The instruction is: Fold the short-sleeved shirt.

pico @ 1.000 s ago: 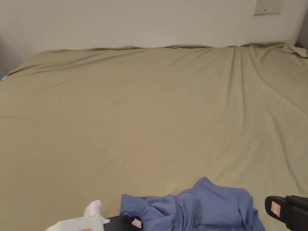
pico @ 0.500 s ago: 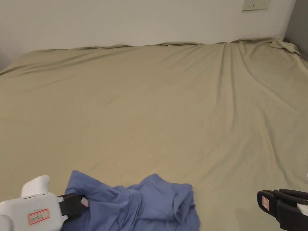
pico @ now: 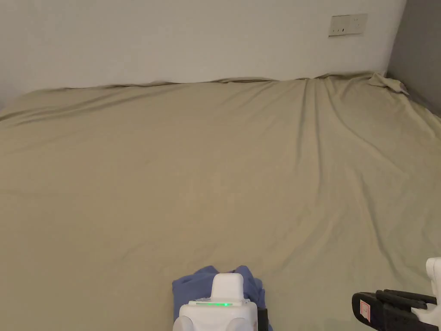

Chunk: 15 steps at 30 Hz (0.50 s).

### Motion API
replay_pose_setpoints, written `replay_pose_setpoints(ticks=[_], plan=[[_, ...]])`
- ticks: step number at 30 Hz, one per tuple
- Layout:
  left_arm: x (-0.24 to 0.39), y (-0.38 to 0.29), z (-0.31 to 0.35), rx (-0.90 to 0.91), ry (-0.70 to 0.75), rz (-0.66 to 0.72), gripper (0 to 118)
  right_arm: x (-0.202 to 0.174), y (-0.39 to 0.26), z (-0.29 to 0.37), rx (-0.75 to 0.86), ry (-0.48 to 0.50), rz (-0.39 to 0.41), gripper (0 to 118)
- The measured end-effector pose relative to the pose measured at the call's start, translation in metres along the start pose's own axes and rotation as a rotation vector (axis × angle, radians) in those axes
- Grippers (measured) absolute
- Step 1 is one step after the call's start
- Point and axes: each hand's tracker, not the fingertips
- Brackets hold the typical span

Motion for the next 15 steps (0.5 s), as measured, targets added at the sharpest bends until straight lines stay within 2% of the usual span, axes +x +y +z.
replay_pose_setpoints(ticks=[1,2,4,7,9,10,12,13,14,15], plan=[[0.003,0.0,0.005,0.01,-0.072,-0.023,71,0.001,0.0,0.0,-0.003,-0.005,0.001,5],[0.003,0.0,0.013,0.003,-0.122,-0.019,89,0.004,-0.001,-0.002,-0.007,-0.011,0.002,5],[-0.011,0.004,0.038,0.025,-0.252,0.062,116,0.008,-0.002,-0.004,-0.012,-0.01,-0.003,5],[-0.053,0.012,0.087,0.173,-0.376,0.234,116,0.013,-0.003,-0.006,-0.016,-0.008,-0.015,5],[-0.077,0.014,0.104,0.195,-0.339,0.264,116,0.014,-0.004,-0.006,-0.014,-0.001,-0.019,5],[-0.083,0.016,0.105,0.19,-0.251,0.245,116,0.016,-0.004,-0.006,-0.014,0.003,-0.022,5],[-0.081,0.017,0.097,0.221,-0.024,0.152,111,0.019,-0.005,-0.009,-0.016,0.01,-0.029,5],[-0.073,0.018,0.086,0.194,0.065,0.069,87,0.019,-0.005,-0.011,-0.02,0.011,-0.031,5],[-0.066,0.018,0.077,0.174,0.06,0.021,58,0.018,-0.006,-0.013,-0.023,0.009,-0.031,5],[-0.051,0.016,0.062,0.164,0.009,-0.007,38,0.017,-0.006,-0.014,-0.03,0.002,-0.03,5]])
